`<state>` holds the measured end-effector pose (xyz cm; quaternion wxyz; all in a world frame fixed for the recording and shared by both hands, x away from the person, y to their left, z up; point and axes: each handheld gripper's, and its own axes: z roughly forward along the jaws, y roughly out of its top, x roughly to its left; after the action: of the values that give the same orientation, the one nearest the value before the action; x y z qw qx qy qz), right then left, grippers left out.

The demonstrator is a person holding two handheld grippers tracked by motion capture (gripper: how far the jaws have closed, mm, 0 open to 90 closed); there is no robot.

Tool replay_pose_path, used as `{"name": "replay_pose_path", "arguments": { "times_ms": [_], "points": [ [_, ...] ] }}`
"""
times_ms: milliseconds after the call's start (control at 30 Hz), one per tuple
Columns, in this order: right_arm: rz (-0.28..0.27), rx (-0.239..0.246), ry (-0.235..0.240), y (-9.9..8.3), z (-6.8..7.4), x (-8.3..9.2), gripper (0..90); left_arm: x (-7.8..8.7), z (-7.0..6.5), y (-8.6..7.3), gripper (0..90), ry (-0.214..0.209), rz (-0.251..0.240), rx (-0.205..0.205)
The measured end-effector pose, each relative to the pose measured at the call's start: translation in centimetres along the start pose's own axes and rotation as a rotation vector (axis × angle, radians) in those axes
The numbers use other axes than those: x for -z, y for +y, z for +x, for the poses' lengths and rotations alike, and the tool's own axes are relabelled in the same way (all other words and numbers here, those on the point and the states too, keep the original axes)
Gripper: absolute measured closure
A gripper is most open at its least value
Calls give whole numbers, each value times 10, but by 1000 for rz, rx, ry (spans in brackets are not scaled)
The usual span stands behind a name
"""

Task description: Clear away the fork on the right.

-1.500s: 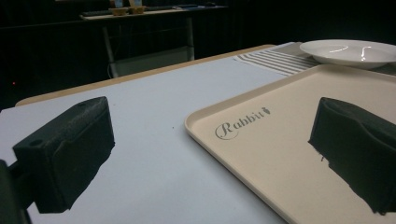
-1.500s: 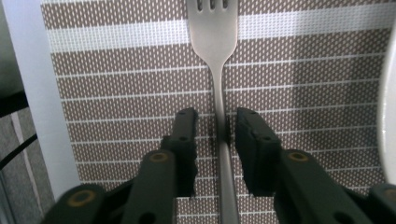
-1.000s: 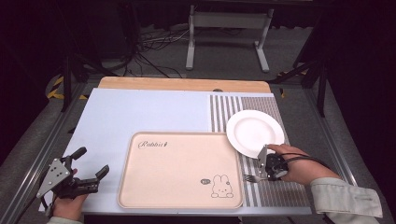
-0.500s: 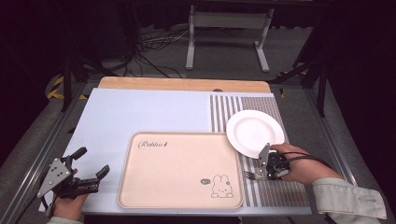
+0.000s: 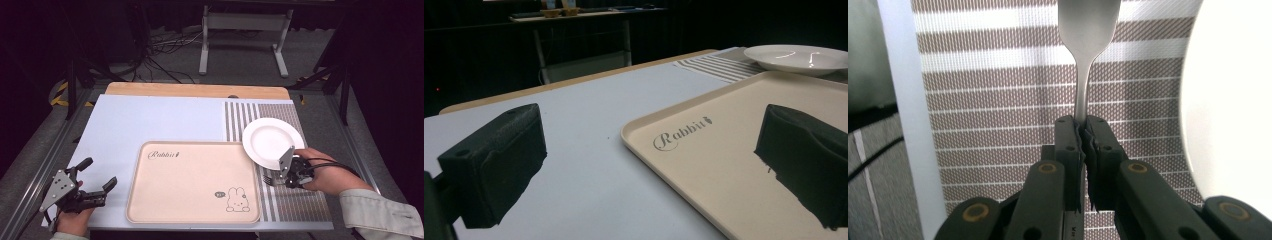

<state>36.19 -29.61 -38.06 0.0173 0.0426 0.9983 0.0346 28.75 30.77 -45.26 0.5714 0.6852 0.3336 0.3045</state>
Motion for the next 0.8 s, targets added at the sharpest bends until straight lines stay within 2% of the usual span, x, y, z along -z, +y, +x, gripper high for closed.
{"name": "replay_pose_path", "arguments": {
  "times_ms": [67,267,567,733,800],
  "points": [
    [-32,-29,-7,-1,-1,6,856,0,0,0,5,1,-1,0],
    [-77,-52,-35,-1,-1,19,857,0,0,0,5,0,1,-1],
    [-125,-61,-83,5,0,35,856,0,0,0,5,1,0,-2],
    [-179,-48,-113,12,-2,45,856,0,0,0,5,1,-2,1],
    [-184,-54,-114,16,-1,49,857,0,0,0,5,0,-2,-1]
  ]
}}
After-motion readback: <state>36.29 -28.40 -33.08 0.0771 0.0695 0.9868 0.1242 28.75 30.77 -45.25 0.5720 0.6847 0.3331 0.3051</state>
